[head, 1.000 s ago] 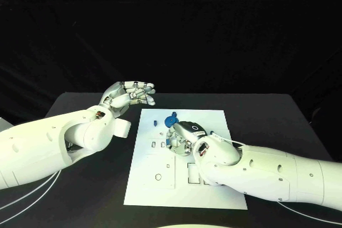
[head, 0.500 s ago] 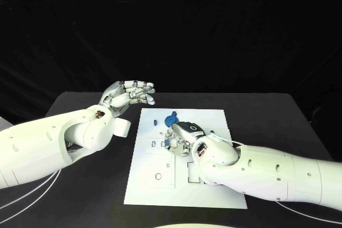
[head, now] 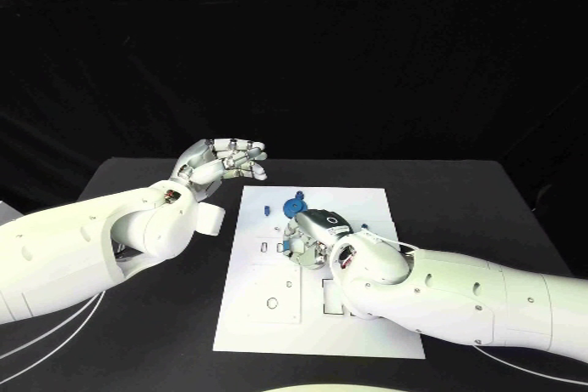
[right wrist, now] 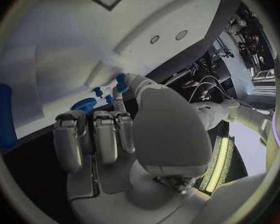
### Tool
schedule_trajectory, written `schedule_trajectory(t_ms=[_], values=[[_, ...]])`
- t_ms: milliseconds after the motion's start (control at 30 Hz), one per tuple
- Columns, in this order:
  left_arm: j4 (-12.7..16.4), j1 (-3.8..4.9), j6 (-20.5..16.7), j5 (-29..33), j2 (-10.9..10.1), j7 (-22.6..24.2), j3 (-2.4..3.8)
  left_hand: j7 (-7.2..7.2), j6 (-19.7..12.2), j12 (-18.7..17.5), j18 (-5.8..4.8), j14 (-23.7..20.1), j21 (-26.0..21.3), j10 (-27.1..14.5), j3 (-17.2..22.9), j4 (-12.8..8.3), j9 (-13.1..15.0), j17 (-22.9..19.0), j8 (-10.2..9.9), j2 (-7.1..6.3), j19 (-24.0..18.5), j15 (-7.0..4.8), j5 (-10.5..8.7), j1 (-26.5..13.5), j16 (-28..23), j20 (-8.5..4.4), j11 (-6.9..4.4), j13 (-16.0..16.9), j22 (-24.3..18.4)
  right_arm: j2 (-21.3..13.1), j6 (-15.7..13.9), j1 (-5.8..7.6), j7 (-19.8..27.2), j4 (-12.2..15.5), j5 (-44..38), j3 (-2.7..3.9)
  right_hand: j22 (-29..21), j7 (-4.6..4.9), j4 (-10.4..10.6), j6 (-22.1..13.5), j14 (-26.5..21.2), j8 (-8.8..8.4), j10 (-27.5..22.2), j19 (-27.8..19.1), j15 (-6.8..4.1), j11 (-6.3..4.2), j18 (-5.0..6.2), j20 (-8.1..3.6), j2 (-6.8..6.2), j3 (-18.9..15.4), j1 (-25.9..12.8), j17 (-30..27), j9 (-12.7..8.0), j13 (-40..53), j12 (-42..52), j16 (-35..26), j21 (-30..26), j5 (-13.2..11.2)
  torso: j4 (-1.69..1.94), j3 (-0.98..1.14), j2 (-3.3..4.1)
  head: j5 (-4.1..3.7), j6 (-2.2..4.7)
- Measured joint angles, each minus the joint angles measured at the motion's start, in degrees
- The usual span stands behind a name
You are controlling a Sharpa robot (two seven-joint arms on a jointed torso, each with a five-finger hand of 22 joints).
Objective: Assemble the parts on the task board
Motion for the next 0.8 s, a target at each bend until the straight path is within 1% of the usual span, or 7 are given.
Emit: schedule_trajectory(t_ms=[133, 267, 433, 567, 600, 633, 800], values=[[0.0, 0.0, 0.0, 0.0, -0.01, -0.02, 0.0, 0.0, 0.0, 0.0, 0.0, 0.0, 0.0, 0.0, 0.0, 0.0, 0.0, 0.0, 0.0, 0.0, 0.0, 0.0, 0.0, 0.0, 0.0, 0.0, 0.0, 0.0, 0.0, 0.11, 0.04, 0.0, 0.0, -0.02, 0.0, -0.01, 0.0, 0.25, 0.0, -0.84, -0.21, -0.39, -0.21, 0.21, 0.21, 0.21, 0.0, 0.21, -0.5, 0.0, -0.5, 0.0, -0.17, 0.0, -0.3, 0.0, 0.0, -0.01, 0.02, 0.01, 0.0, 0.0, -0.03], [0.0, 0.0, 0.01, 0.0, -0.03, -0.03, 0.0, 0.0, 0.0, 0.0, 0.0, 0.0, 0.0, 0.0, 0.0, 0.0, 0.0, 0.0, 0.0, 0.0, 0.0, 0.0, 0.0, 0.0, 0.0, 0.0, 0.0, 0.0, 0.0, 0.13, 0.04, 0.0, 0.0, -0.05, 0.0, -0.01, 0.0, 0.58, -0.14, -1.27, -0.01, -0.61, -0.19, 0.0, 0.45, 0.62, 0.0, 0.42, -0.81, -0.17, -0.81, 0.0, -0.31, 0.0, -0.88, 0.0, 0.0, -0.68, 0.02, 0.01, 0.0, 0.01, -0.06], [0.0, 0.0, 0.02, 0.0, -0.04, -0.05, 0.0, 0.0, 0.0, 0.0, 0.0, 0.0, 0.0, 0.0, 0.0, 0.0, -0.01, -0.01, 0.0, 0.0, 0.0, 0.0, 0.0, 0.0, 0.0, 0.0, 0.0, 0.0, -0.01, 0.14, 0.02, -0.01, 0.01, -0.11, 0.0, -0.02, -0.01, 0.96, 0.2, -1.96, -0.2, -1.07, -0.2, 0.2, 0.63, 0.63, 0.01, 0.62, -1.4, -0.82, -1.4, 0.04, -0.51, 0.0, -1.42, 0.0, 0.0, -1.54, -0.01, 0.01, 0.0, 0.03, -0.07], [-0.01, 0.0, 0.02, 0.0, -0.06, -0.06, 0.0, 0.0, 0.0, 0.0, 0.0, 0.0, 0.0, 0.0, 0.0, 0.0, -0.01, -0.01, 0.0, 0.0, 0.0, 0.0, 0.0, 0.0, 0.0, 0.0, 0.0, 0.0, -0.01, 0.14, 0.0, -0.01, 0.01, -0.13, 0.0, -0.02, 0.04, 0.78, 0.26, -2.19, 0.01, -1.11, 0.0, 0.0, 0.84, 0.83, 0.0, 0.83, -1.41, -0.87, -1.41, 0.04, -0.56, 0.0, -1.66, 0.0, 0.0, -1.54, -0.01, 0.01, -0.01, 0.03, -0.07], [-0.02, 0.0, 0.03, 0.0, -0.06, -0.07, 0.0, 0.0, 0.0, 0.0, 0.0, 0.0, 0.0, 0.0, 0.0, 0.0, -0.01, -0.01, 0.0, 0.0, 0.0, 0.0, 0.0, 0.0, 0.0, 0.0, 0.0, 0.0, -0.01, 0.14, 0.0, -0.01, 0.01, -0.14, 0.0, -0.03, 0.04, 0.95, 0.42, -2.36, 0.01, -1.11, 0.0, 0.0, 0.83, 0.83, 0.01, 0.82, -1.41, -1.04, -1.41, 0.04, -0.56, 0.0, -1.9, 0.0, 0.0, -1.81, -0.01, 0.01, -0.01, 0.03, -0.07], [-0.02, 0.0, 0.03, 0.0, -0.07, -0.07, 0.0, 0.0, 0.0, 0.0, 0.0, 0.0, 0.25, 0.0, 0.09, -0.09, 0.01, 0.05, 0.0, 0.09, -0.33, 0.0, 0.0, -0.09, 0.0, 0.07, 0.0, 0.0, 0.08, 0.14, -0.01, -0.01, 0.02, -0.15, 0.0, -0.03, 0.04, 0.96, 0.51, -2.37, 0.01, -1.34, -0.12, 0.0, 0.84, 0.96, 0.01, 0.83, -1.66, -1.27, -1.67, 0.04, -0.59, 0.0, -2.13, 0.0, 0.0, -2.02, -0.01, 0.01, -0.02, 0.01, -0.07], [-0.03, 0.0, 0.03, 0.0, -0.08, -0.08, 0.0, 0.0, 0.0, 0.0, 0.0, 0.0, 0.43, 0.0, 0.17, -0.17, 0.06, 0.18, 0.0, 0.23, -0.51, 0.0, 0.0, -0.23, 0.0, 0.08, 0.0, 0.0, 0.21, 0.18, -0.01, -0.01, 0.04, -0.16, 0.0, -0.03, 0.04, 1.06, 0.58, -2.48, -0.2, -1.43, -0.2, 0.0, 1.04, 1.04, 0.0, 0.83, -1.71, -1.52, -1.71, 0.04, -0.62, 0.05, -2.22, 0.0, 0.0, -2.02, 0.01, 0.01, -0.02, -0.04, -0.07]])
